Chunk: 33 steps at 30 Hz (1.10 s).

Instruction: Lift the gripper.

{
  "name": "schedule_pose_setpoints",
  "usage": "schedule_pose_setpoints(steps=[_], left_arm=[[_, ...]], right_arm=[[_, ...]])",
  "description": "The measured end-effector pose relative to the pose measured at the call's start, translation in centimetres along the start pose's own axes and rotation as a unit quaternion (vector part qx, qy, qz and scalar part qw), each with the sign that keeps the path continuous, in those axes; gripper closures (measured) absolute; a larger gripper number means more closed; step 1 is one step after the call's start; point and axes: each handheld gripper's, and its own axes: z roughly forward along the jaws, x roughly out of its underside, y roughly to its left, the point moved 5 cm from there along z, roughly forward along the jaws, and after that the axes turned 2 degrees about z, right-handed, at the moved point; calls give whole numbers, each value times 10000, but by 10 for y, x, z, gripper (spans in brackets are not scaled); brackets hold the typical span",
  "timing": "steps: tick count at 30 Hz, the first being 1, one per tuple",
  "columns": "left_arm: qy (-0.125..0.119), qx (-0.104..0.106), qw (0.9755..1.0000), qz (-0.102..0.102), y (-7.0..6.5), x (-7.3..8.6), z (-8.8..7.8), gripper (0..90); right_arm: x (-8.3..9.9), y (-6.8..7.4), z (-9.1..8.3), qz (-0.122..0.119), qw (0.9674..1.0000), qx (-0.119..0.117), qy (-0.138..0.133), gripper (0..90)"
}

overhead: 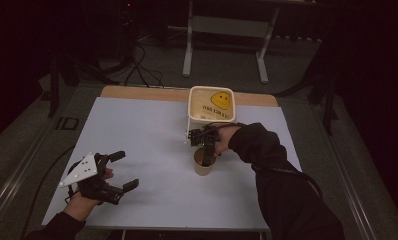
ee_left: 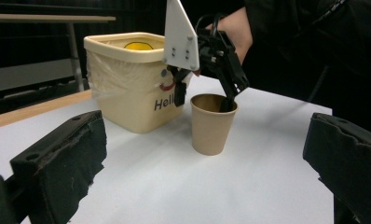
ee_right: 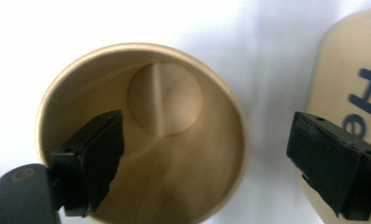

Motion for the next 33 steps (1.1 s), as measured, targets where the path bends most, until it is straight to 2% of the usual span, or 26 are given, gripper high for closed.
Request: schedule_pose_setpoints(steps=[8, 15, 16, 20, 21, 28, 33], left_arm=[[18, 40, 10000, 19, -1, 0, 0, 6], [29, 66, 10000, 27, -1, 1, 0, 6], [29, 72, 10000, 20, -2, 1, 1, 7], [28, 78, 10000, 15, -2, 1, 1, 7], [27, 74, 10000, 18, -2, 1, 1, 7], [36, 69, 10000, 7, -2, 1, 1, 7], [33, 62, 10000, 17, -2, 1, 1, 6]], right_arm=[[-1, 4, -14, 0, 9999, -111, 15, 108], [-1, 6, -23, 13, 9999, -88, 78, 107], [-1, 7, -25, 16, 9998, -146, 104, 107], [-1, 9, -30, 8, 9998, -135, 146, 103], [-1, 9, -32, -35, 9998, -72, 157, 103], [-2, 11, -49, -15, 10000, -67, 66, 103], [-1, 13, -59, -37, 9997, -8, 243, 96]])
